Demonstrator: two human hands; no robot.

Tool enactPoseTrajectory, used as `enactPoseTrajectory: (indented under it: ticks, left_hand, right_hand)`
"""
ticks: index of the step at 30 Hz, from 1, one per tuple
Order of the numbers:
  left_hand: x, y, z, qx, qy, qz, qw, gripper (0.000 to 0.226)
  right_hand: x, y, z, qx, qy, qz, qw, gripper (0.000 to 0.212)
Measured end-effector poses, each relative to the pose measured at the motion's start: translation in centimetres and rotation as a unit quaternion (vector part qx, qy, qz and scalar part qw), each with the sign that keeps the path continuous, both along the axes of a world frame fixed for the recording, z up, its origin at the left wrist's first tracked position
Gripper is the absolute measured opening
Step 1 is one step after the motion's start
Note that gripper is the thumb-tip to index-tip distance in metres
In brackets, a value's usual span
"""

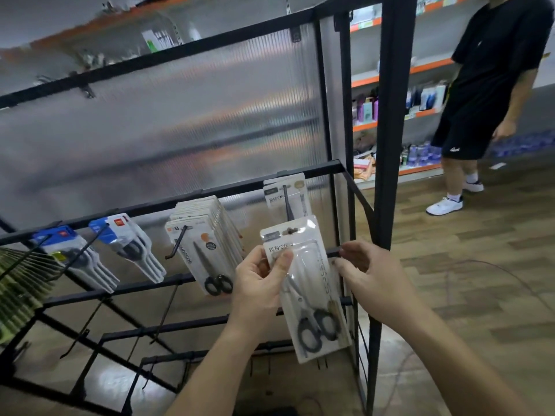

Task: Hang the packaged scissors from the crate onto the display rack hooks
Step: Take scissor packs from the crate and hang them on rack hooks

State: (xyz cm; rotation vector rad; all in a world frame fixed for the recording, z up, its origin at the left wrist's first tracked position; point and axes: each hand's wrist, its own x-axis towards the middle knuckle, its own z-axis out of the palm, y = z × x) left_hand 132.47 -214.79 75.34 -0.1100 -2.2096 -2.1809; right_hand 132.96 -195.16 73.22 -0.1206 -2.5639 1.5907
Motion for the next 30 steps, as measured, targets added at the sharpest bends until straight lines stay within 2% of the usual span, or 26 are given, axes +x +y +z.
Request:
enactPoseTrajectory:
  ticks: [5,9,13,15,18,20,26,30]
  left_hand:
    - [-1.9,-0.1,0.3,-0.032,-0.005,0.031,0.999,0.022]
    - [-7.1,-0.3,0.5,-0.143,-0.028,0.052,0.988,0.022]
    - [-12.0,-0.4,1.0,-0.255,-0.046,0.083,0.962,0.041]
    - [-13.7,-0.4,1.2,-0.275,-0.031,0.092,0.957,0.045]
    - [-15.0,-0.5,1.3,-0.247,-0.023,0.103,0.963,0.043]
    - [-15.1,-0.6,1.2,-0.238,-0.033,0.101,0.966,0.047]
    - [-11.3,-2.2,2.3,-0.295,-0.053,0.073,0.951,0.035]
    - [-6.0,-4.6,3.8,-0.354,0.020,0.022,0.935,0.028]
  right_hand:
    - [1.4,-0.5,-0.4,0.025,-0.006,0.013,1.000,0.037]
    - [2.3,-1.3,-0.4,0.040,-0.012,0.037,0.998,0.041]
    - [3.0,-1.3,-0.2,0.065,-0.026,0.056,0.996,0.045]
    - [3.4,-0.9,-0.3,0.071,-0.033,0.054,0.995,0.048]
    - [3.6,-0.5,-0.6,0.068,-0.045,0.044,0.996,0.049]
    - [3.5,-0.8,-0.7,0.073,-0.052,0.043,0.995,0.049]
    - [3.1,-4.0,0.2,0.103,-0.041,0.056,0.992,0.060]
    - [3.0,-6.6,1.1,0.157,-0.029,0.047,0.986,0.063]
